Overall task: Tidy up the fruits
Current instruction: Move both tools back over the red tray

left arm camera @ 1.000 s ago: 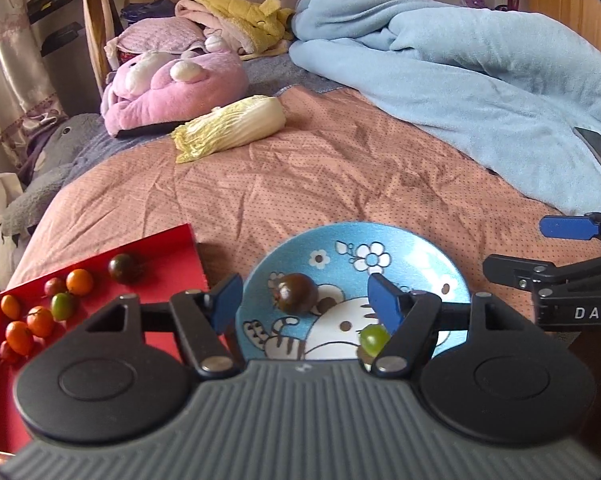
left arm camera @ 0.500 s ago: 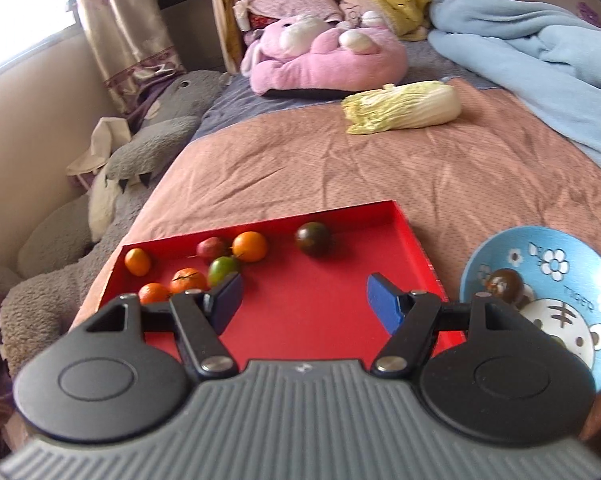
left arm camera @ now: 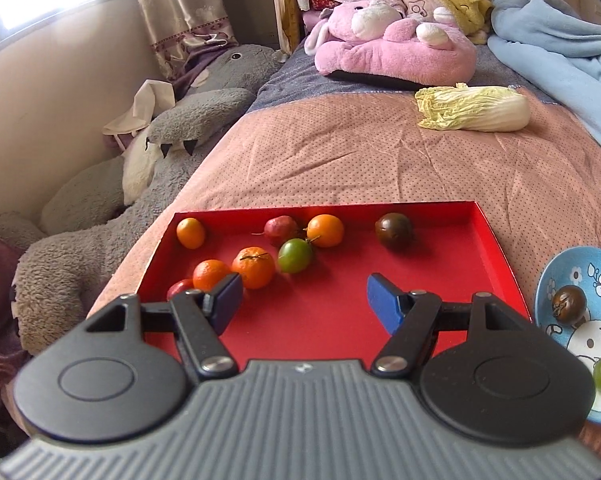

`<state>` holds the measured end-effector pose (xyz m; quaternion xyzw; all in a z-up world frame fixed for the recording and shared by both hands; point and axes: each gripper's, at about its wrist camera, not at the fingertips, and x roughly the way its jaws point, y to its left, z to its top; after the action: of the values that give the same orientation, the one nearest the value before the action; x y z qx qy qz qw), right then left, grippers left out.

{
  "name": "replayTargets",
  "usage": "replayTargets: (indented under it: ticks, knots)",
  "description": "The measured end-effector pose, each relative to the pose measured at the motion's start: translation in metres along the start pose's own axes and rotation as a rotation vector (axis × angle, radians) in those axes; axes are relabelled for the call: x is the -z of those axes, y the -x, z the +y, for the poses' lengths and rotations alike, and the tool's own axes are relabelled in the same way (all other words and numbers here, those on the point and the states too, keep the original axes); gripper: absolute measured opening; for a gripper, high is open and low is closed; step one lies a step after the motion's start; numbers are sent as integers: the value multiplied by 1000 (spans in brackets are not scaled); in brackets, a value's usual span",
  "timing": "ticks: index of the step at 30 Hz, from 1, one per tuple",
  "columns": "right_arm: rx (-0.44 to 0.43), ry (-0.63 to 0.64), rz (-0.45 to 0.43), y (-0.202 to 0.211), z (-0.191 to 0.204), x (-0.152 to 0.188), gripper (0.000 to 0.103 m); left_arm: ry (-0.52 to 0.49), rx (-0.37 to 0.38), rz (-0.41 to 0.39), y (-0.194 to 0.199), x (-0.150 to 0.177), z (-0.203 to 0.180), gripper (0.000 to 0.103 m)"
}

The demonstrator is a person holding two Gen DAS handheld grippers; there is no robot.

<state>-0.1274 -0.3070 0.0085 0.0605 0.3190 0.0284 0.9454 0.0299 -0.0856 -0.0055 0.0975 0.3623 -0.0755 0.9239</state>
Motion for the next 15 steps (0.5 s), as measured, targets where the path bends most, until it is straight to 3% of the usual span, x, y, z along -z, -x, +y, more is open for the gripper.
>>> replayTargets:
  ticks: [15]
  knots:
    - [-134,94,45,-91,72,-43,90,143,-24,30,0,14,53,71]
